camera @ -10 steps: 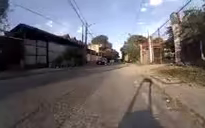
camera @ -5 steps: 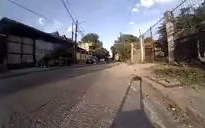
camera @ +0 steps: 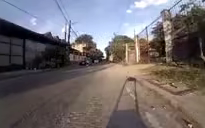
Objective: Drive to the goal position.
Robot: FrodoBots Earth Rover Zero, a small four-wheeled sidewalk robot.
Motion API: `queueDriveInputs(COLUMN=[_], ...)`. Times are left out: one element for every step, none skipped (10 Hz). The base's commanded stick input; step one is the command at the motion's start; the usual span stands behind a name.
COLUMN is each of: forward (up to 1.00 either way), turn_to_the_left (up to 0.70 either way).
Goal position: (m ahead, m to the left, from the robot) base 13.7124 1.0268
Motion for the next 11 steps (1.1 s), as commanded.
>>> queueDriveInputs(forward=[0.98,0.98,0.98,0.98,0.98,0.98,0.98,0.98,0.98,0.98,0.98], turn_to_the_left=[0.0,0.0,0.0,0.0,0.0,0.0,0.0,0.0,0.0,0.0,0.0])
